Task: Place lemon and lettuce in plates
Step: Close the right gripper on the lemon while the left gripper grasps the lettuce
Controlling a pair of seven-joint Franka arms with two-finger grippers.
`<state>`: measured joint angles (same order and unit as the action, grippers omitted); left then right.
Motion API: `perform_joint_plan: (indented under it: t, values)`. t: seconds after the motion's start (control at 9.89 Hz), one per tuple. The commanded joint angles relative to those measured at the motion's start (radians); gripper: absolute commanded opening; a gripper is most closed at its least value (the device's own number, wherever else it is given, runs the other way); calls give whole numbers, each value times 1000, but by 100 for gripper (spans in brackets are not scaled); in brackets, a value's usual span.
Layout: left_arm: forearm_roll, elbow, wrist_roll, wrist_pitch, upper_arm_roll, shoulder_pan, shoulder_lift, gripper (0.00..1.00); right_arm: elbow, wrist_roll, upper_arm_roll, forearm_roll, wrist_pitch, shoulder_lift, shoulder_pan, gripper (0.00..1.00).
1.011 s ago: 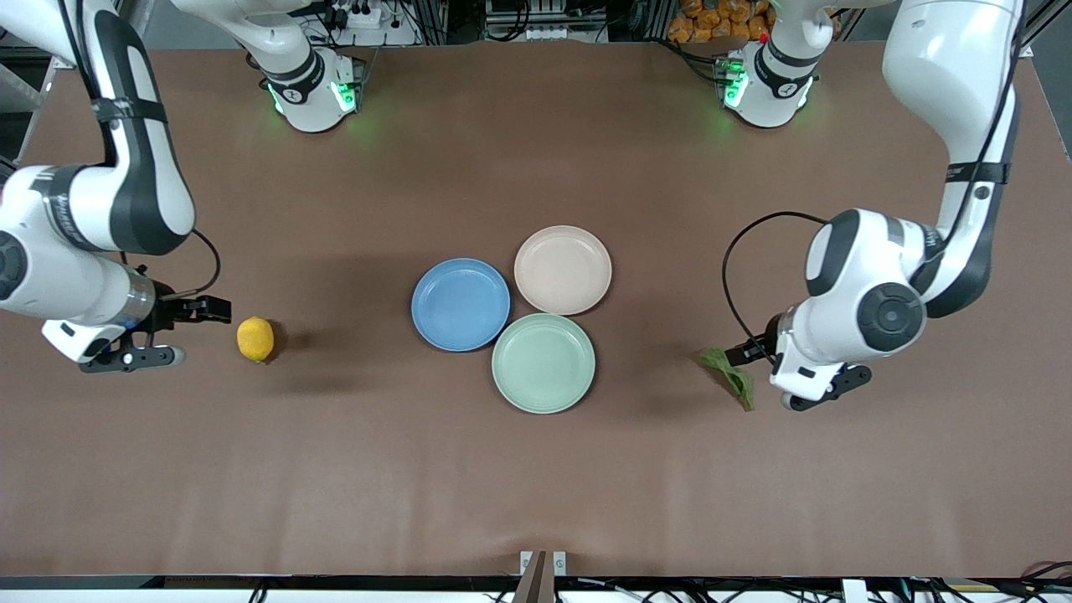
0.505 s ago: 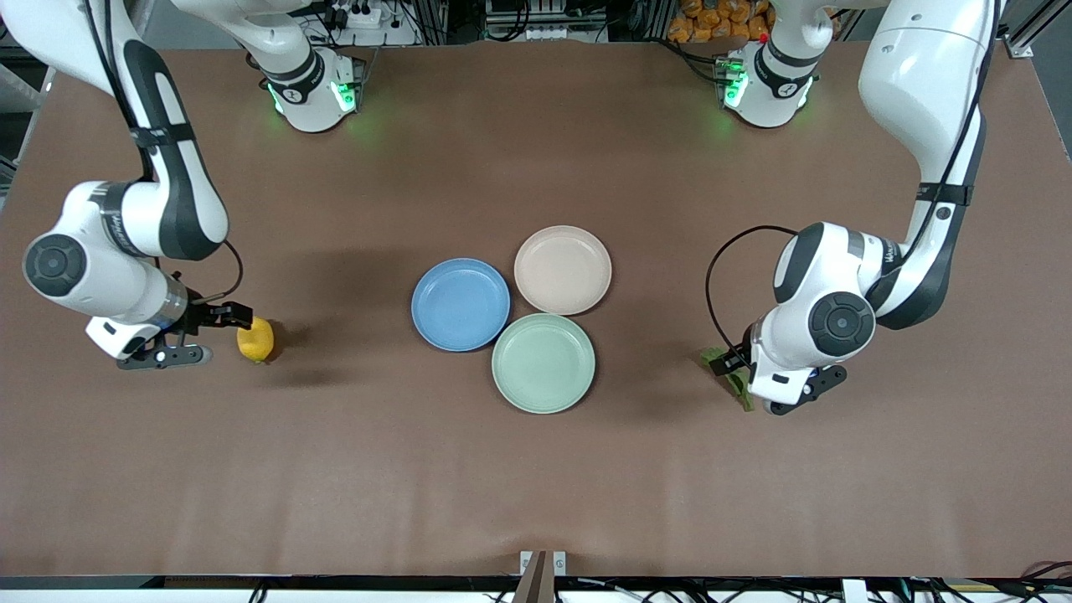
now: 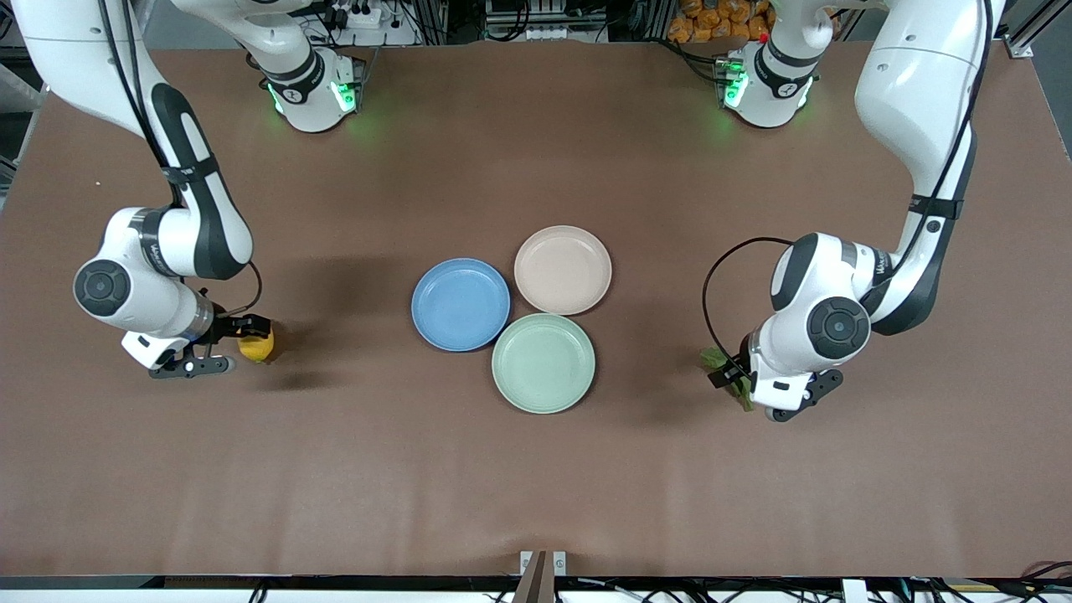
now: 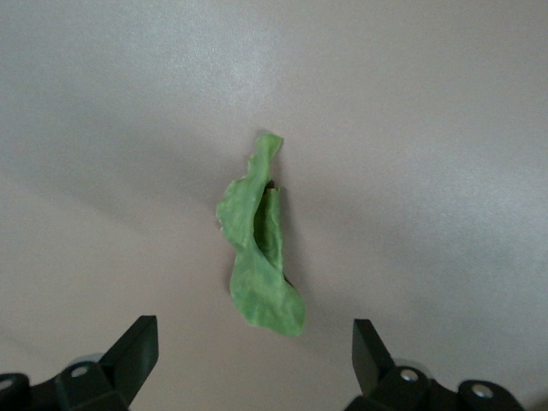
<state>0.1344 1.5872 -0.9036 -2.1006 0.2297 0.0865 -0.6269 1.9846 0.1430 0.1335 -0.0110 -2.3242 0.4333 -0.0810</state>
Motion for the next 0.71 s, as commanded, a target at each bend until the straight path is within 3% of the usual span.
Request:
perform_joint_plan:
  t: [0.0, 0.61]
  values:
    - [25, 54, -28, -73, 2, -19, 6, 100, 3, -6, -8, -3, -12, 7, 15, 100]
    - [52, 59, -29, -111, -6, -11, -54, 100, 60, -8, -9, 5, -191, 79, 24, 100]
